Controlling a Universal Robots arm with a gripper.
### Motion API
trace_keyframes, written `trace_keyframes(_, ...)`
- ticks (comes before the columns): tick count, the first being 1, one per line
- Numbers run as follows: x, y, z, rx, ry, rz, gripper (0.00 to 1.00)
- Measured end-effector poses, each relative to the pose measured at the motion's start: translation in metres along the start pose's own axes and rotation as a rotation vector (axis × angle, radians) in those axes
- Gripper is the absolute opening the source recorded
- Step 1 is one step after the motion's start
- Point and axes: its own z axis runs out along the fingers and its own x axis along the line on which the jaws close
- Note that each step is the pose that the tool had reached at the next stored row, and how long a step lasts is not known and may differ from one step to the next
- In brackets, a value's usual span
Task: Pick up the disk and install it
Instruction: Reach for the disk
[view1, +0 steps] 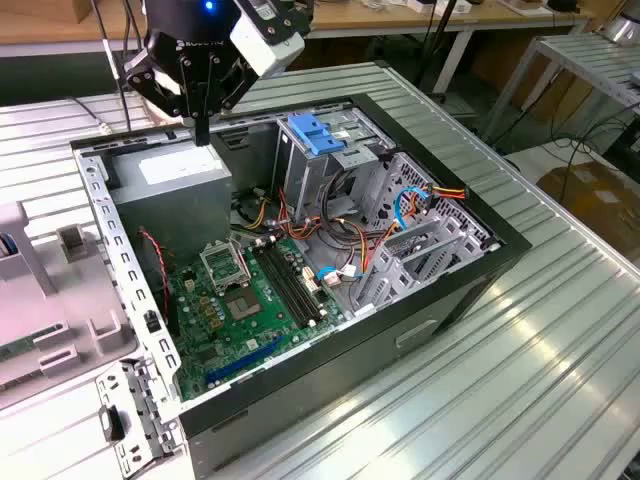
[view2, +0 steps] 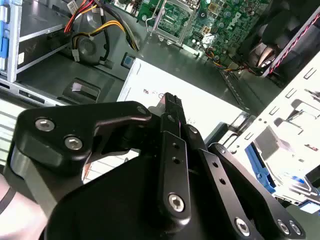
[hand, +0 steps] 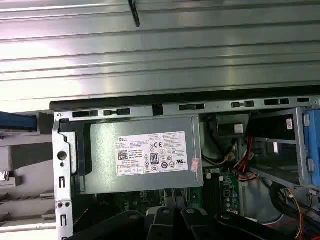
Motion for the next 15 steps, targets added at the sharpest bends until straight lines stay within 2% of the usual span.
trace_keyframes(2, 0.0023, -0.0002, -0.0001, 0.0000, 0.0000, 0.000, 0.11)
trace_keyframes(15, 0.0062, -0.0005, -0.0002, 0.0000, 0.0000, 0.000, 0.11)
